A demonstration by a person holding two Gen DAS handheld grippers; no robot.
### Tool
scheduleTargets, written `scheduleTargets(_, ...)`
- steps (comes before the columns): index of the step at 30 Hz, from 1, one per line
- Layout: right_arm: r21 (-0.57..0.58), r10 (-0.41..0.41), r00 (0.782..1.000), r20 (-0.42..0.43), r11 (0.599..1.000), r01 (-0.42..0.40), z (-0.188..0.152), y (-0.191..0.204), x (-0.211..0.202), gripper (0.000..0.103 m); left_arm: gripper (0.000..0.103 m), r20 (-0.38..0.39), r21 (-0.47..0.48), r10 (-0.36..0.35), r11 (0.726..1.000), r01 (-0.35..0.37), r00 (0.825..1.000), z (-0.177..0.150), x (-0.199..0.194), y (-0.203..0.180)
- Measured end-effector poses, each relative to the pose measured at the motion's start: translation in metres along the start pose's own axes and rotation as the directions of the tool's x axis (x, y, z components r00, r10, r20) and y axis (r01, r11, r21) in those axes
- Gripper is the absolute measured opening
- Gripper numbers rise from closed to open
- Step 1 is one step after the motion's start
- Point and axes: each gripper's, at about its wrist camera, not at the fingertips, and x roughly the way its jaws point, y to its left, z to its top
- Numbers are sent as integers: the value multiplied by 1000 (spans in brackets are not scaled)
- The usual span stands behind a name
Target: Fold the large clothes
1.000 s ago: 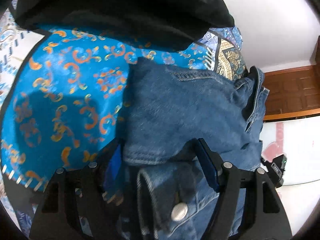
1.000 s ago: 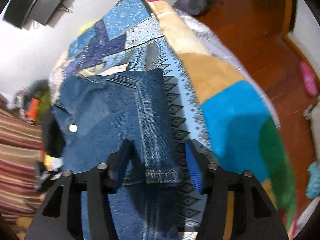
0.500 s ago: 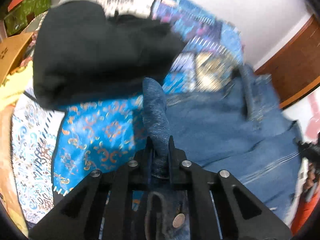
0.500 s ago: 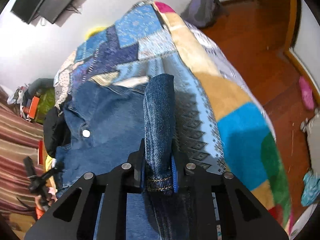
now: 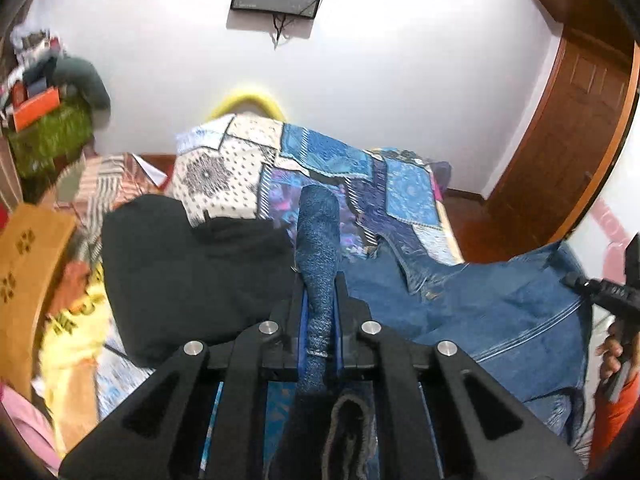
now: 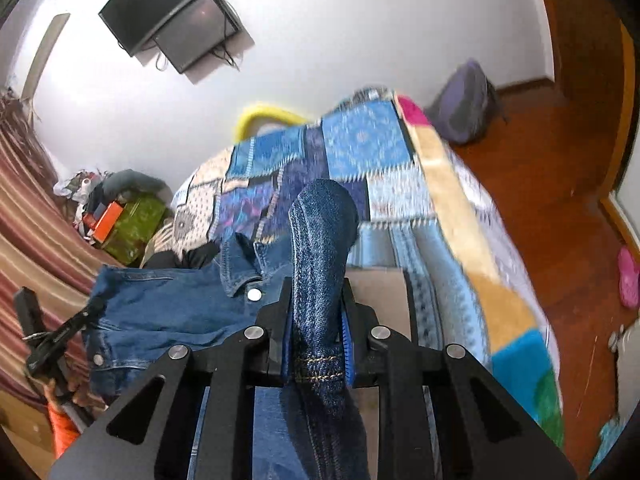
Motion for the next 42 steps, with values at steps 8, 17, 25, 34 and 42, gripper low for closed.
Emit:
scheduleTargets(8, 55, -150, 981, -127, 986, 158, -7, -52, 71, 17, 1, -62, -58, 113, 991, -117, 992, -12, 68, 49)
scheduleTargets(17, 90, -187, 962, -197, 974, 208, -27, -89, 100, 18, 1, -141, -82, 98, 991, -110, 985, -28, 96, 75)
scheduleTargets(25, -54, -313, 943, -114, 950, 309, -22, -52, 63, 23, 3, -160, -58, 65, 995, -75, 985, -39, 86, 56)
scheduleTargets(34, -137, -304, 953, -2, 944, 301, -35, -3, -6, 49, 11, -132, 5, 53, 999, -53, 990, -51, 34, 30)
scheduleTargets(42, -103, -247, 969, 22, 963, 248, -59, 14, -49, 60, 46, -81, 68, 78, 995, -72, 994, -72, -27, 14)
